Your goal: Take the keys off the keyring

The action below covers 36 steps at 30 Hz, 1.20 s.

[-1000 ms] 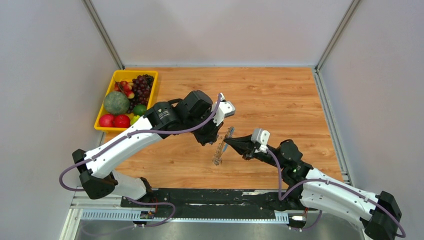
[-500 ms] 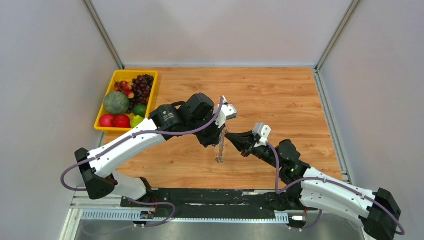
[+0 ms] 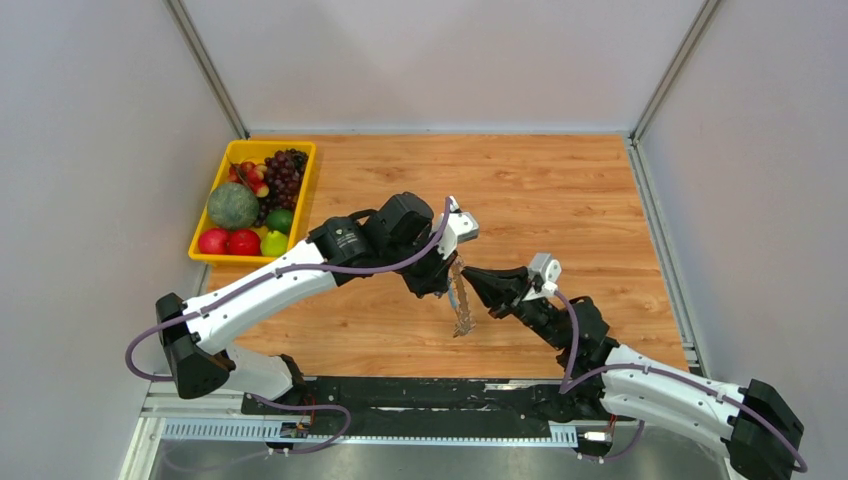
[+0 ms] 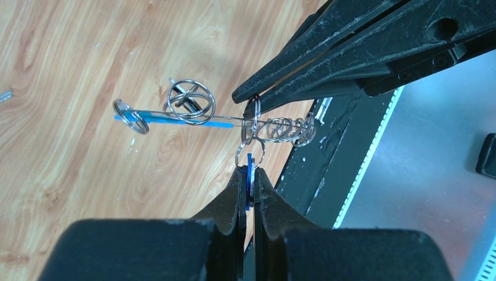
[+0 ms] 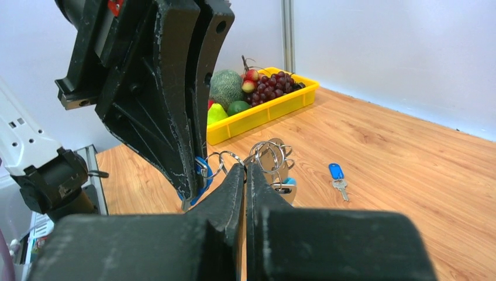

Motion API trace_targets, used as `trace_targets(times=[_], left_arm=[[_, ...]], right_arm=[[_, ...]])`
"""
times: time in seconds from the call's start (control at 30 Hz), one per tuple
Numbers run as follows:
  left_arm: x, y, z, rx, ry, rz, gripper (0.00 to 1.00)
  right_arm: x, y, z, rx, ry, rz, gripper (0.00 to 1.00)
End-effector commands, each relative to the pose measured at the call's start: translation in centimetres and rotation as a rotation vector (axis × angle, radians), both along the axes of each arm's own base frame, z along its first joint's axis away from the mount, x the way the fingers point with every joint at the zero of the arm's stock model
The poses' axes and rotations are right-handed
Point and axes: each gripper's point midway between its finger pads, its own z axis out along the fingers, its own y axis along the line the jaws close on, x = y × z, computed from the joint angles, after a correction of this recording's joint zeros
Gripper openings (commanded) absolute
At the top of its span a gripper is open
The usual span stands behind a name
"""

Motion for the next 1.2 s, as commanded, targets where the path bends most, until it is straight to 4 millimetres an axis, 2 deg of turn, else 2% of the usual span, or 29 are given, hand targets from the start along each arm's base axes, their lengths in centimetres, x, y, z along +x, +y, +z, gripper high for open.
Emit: trace_targets(times=[0.0, 0.37, 0.63, 0.73, 1.0, 1.17], left_arm=[[-1.2, -0.9, 1.2, -0.078, 0.024, -0.029, 0.0], [-1.3, -2.3, -0.5, -0.081, 0.034, -0.034, 0.0], [-0.7, -2.2, -1.8, -0.053, 0.02, -0.001, 0.0], [-0.4, -1.9, -1.4, -0.055, 0.001, 0.01, 0.0], [0.6, -0.3, 1.2, -0.04, -0.093, 0.052, 0.0], [0.7, 0.4, 2.0, -0.007, -0.116, 0.043, 0.0]], right_arm=[[0.4, -2.5, 5.1, 0.233, -0.046, -0.078, 0.0], [0.7, -3.2, 6.0, 0.349, 0.008, -0.087, 0.0], [1.2, -4.2, 6.4, 0.414, 0.051, -0.127, 0.0], [1.3, -4.1, 6.1, 0.401, 0.059, -0.128, 0.0], [1.8, -3.8, 4.4, 0.334, 0.106, -0.153, 0.0], [1.1, -2.4, 3.1, 0.229, 0.092, -0.096, 0.11]])
